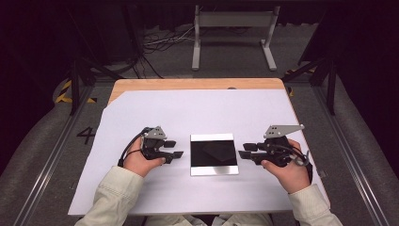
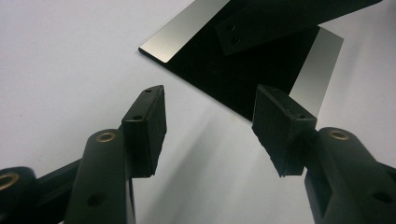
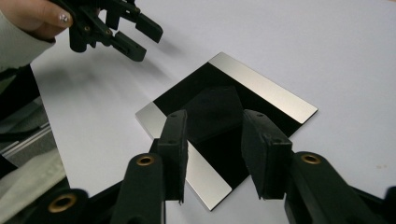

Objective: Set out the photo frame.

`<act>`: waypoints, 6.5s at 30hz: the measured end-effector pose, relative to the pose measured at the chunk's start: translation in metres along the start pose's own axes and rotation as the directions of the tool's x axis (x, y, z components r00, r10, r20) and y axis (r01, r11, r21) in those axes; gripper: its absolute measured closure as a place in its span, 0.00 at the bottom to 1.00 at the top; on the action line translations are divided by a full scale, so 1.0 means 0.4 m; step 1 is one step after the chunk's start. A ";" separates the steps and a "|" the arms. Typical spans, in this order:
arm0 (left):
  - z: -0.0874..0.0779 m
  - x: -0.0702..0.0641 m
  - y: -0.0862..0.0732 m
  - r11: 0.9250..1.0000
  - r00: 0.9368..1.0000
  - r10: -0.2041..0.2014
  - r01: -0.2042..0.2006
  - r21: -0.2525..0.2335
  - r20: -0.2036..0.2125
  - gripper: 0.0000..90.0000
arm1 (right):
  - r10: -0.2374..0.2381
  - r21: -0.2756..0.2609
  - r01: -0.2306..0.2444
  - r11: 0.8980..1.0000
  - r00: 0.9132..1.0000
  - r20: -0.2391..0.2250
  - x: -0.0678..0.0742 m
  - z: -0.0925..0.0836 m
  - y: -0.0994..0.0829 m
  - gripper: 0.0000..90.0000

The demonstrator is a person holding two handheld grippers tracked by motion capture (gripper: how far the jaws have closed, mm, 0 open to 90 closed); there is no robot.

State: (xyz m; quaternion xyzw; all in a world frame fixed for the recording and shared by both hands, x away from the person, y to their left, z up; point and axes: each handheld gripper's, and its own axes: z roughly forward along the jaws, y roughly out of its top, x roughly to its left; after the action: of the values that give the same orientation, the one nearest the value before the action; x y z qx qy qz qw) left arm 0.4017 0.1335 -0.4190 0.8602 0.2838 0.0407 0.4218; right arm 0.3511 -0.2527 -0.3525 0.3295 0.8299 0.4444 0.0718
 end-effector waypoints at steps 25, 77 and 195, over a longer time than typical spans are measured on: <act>-0.004 0.001 -0.005 1.000 1.000 -0.004 0.004 0.006 -0.003 0.50 | 0.205 0.023 -0.205 0.979 0.979 0.010 -0.051 0.078 0.027 0.60; 0.000 0.002 -0.008 1.000 1.000 -0.008 0.008 0.020 -0.002 0.50 | 0.534 0.114 -0.523 0.844 0.840 -0.099 -0.054 0.176 -0.019 0.63; -0.008 -0.006 0.001 1.000 1.000 0.008 -0.008 0.004 -0.008 0.51 | 0.209 0.010 -0.211 0.978 0.965 -0.158 -0.006 0.096 -0.042 0.97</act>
State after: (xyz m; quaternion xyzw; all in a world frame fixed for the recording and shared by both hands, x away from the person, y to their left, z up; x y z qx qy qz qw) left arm 0.3987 0.1345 -0.4162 0.8619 0.2824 0.0454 0.4187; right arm 0.3608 -0.2341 -0.3889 0.3791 0.7918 0.4772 -0.0405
